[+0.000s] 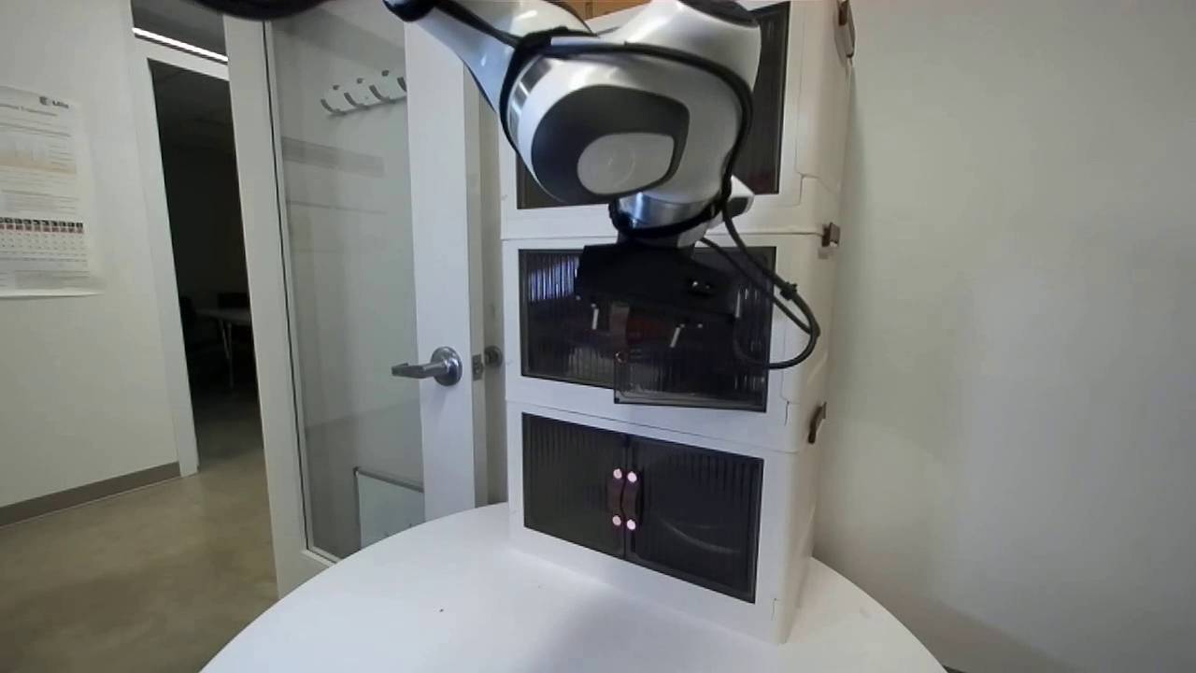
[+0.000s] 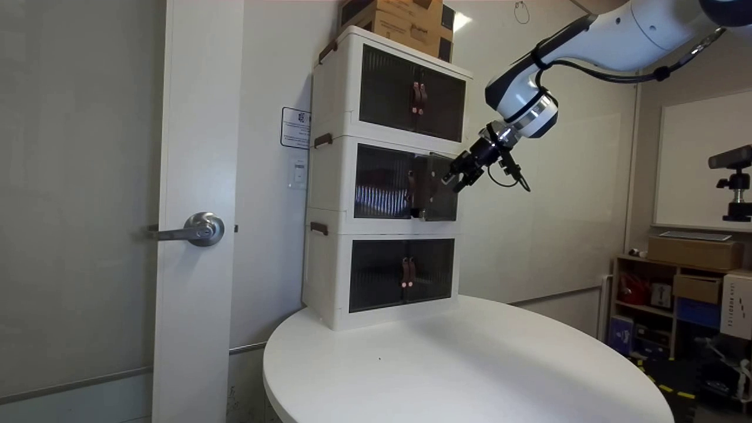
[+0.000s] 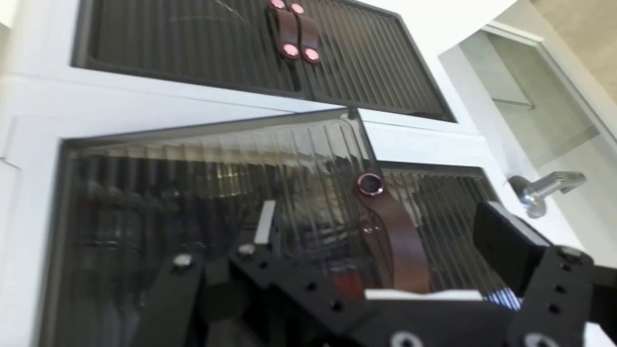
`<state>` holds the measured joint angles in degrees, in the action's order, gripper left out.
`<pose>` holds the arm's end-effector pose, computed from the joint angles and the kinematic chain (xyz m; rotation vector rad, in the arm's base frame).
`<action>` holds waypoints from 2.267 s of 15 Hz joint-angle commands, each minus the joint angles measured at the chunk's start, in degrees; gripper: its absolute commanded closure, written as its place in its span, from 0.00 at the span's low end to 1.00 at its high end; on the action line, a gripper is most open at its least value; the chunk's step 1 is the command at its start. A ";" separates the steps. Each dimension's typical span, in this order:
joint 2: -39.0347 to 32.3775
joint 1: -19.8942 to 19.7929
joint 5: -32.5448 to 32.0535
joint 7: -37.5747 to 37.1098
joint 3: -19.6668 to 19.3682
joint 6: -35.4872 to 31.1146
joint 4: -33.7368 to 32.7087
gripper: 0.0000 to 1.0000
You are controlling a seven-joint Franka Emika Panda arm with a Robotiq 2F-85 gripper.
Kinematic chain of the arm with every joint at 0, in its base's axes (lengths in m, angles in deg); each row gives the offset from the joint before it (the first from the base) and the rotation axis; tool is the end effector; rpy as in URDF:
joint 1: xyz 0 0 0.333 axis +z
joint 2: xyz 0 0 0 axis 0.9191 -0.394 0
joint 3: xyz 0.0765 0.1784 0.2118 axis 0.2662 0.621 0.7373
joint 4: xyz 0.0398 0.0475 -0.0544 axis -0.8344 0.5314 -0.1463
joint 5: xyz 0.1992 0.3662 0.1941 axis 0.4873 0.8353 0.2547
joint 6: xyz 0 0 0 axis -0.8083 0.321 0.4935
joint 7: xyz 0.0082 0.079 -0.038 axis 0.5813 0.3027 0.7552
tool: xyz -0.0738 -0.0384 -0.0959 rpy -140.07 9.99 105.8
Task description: Open the right door of the middle cabinet.
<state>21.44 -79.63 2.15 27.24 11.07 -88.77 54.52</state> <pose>0.7513 -0.1647 0.4296 -2.6607 -0.3935 -0.9326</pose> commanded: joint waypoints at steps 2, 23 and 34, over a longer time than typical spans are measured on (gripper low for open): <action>6.13 1.16 -6.99 -14.81 -2.96 -5.32 7.55 0.00; 1.33 10.30 -39.80 -65.39 -2.76 21.25 -23.73 0.00; -15.87 15.78 -49.95 -86.95 -6.49 31.21 -46.43 0.00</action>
<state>10.77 -65.49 -45.77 -54.92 6.42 -61.40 17.28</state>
